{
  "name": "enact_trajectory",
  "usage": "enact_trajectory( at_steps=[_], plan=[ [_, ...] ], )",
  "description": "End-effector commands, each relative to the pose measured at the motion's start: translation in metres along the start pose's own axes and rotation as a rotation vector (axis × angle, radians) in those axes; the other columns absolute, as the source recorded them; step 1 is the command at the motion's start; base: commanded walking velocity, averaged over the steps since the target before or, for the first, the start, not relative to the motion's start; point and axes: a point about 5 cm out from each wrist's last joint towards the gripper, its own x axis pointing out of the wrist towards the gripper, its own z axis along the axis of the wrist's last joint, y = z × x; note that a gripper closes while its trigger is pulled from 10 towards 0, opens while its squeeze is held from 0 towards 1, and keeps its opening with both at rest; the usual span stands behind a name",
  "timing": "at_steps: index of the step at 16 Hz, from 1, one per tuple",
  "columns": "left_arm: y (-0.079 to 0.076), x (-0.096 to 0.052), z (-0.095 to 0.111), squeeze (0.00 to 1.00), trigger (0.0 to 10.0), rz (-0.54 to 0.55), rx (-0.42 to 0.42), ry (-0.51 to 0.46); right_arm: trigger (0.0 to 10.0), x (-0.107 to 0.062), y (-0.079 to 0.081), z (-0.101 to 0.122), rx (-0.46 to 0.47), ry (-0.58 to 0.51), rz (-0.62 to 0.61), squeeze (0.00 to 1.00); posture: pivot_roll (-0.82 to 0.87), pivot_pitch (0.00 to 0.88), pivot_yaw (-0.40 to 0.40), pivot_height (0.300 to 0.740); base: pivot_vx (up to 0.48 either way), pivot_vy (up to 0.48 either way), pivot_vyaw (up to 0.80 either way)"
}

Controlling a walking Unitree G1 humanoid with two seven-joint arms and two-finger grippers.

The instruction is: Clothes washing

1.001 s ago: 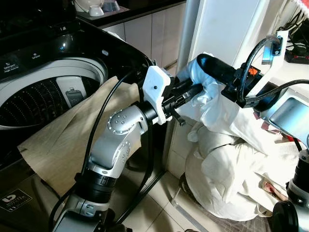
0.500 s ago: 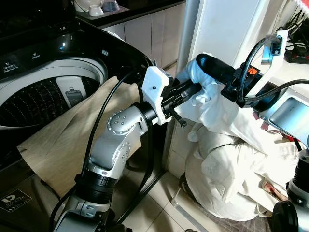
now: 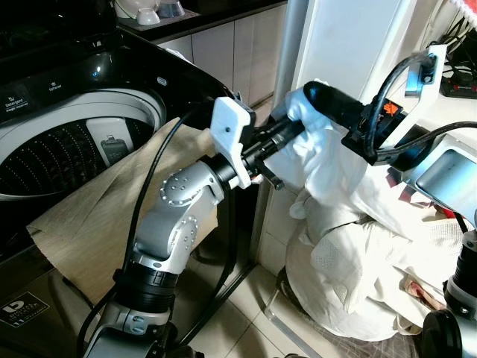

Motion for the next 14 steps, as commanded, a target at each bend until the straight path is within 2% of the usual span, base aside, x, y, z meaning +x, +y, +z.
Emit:
enact_trajectory(
  at_steps=[1,6,7,8,10,11,12,14],
  plan=[
    [-0.001,0.001,0.010,0.00,0.0,-0.003,0.017,-0.043,10.0,0.001,0.006,0.007,-0.020,-0.022,0.028,1.00,-0.11,0.000,0.000,0.740,0.000,0.000,0.00],
    [0.011,-0.003,0.017,0.00,0.0,0.074,0.016,-0.090,10.0,-0.001,-0.003,0.015,-0.039,-0.066,-0.055,1.00,-0.11,0.000,0.000,0.740,0.000,0.000,0.00],
    [0.015,-0.004,0.020,0.00,0.0,0.100,0.023,-0.108,10.0,-0.003,-0.003,0.017,-0.043,-0.084,-0.050,0.23,-0.11,0.000,0.000,0.740,0.000,0.000,0.00],
    [0.019,-0.005,0.023,0.00,0.0,0.120,0.026,-0.123,10.0,-0.004,-0.002,0.020,-0.052,-0.097,-0.046,0.00,-0.11,0.000,0.000,0.740,0.000,0.000,0.00],
    [0.035,-0.010,0.035,0.00,0.0,0.210,0.072,-0.168,10.0,-0.009,-0.004,0.025,-0.090,-0.132,-0.075,0.00,-0.11,0.000,0.001,0.740,0.000,0.000,0.00],
    [0.035,-0.010,0.035,0.00,0.0,0.210,0.072,-0.168,10.0,-0.009,-0.004,0.025,-0.090,-0.132,-0.075,0.00,-0.11,0.000,0.001,0.740,0.000,0.000,0.00],
    [0.051,-0.015,0.045,0.00,0.0,0.302,0.113,-0.197,10.0,-0.013,-0.012,0.031,-0.088,-0.182,-0.142,0.00,-0.11,0.000,0.000,0.740,0.000,0.000,0.00],
    [0.065,-0.021,0.056,0.00,0.0,0.392,0.176,-0.206,10.0,-0.015,-0.014,0.031,-0.147,-0.146,-0.173,0.00,-0.11,0.000,0.001,0.740,0.000,0.000,0.00]
  ],
)
